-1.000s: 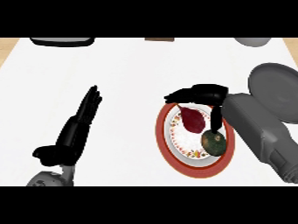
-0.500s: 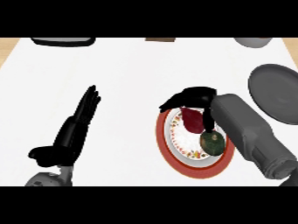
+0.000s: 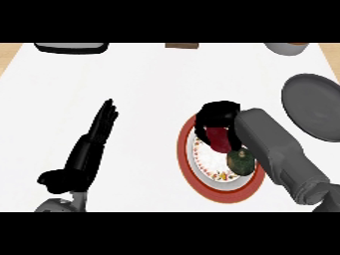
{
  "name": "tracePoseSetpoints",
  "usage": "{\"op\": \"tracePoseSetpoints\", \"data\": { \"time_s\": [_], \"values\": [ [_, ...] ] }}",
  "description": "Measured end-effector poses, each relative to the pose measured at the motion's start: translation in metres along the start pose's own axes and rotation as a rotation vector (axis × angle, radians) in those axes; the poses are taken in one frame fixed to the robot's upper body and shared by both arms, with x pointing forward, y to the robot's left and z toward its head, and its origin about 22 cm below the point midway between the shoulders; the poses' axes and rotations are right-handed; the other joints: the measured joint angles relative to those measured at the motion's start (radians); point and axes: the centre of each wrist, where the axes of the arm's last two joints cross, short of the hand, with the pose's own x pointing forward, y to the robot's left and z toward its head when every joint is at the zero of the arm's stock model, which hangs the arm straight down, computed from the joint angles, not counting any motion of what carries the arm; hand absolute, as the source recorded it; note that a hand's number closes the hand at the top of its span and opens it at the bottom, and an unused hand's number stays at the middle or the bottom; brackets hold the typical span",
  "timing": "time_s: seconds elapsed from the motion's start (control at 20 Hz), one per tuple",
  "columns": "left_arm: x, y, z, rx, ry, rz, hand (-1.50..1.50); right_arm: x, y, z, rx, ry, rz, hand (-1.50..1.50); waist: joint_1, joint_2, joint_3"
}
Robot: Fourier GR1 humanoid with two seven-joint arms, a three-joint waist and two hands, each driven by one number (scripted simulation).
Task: Pick the pear from the plate and place it in the pan
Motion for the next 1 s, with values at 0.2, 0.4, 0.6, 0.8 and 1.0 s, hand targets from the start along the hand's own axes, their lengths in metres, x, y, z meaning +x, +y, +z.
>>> {"op": "tracePoseSetpoints", "data": {
  "time_s": [0.2, 0.4, 0.6, 0.8, 1.0],
  "values": [
    [-0.005, 0.003, -0.001, 0.003, -0.001, -0.004, 0.00, -0.001, 0.000, 0.003, -0.065, -0.006, -0.005, 1.50, -0.004, 0.003, 0.000],
    [-0.006, 0.005, -0.001, 0.008, 0.005, -0.007, 0.00, -0.005, 0.003, 0.012, -0.190, 0.012, -0.036, 1.50, -0.010, 0.005, 0.004],
    [-0.011, 0.015, 0.007, 0.055, 0.031, -0.010, 0.00, -0.017, 0.018, 0.045, -0.334, 0.259, -0.069, 1.50, -0.056, -0.014, 0.006],
    [-0.016, 0.024, 0.016, 0.108, 0.060, -0.019, 0.00, -0.026, 0.040, 0.085, -0.492, 0.534, -0.074, 1.50, -0.112, -0.039, 0.006],
    [-0.018, 0.028, 0.021, 0.137, 0.074, -0.022, 0.00, -0.027, 0.043, 0.100, -0.673, 0.664, -0.025, 1.50, -0.146, -0.048, 0.007]
  ]
}}
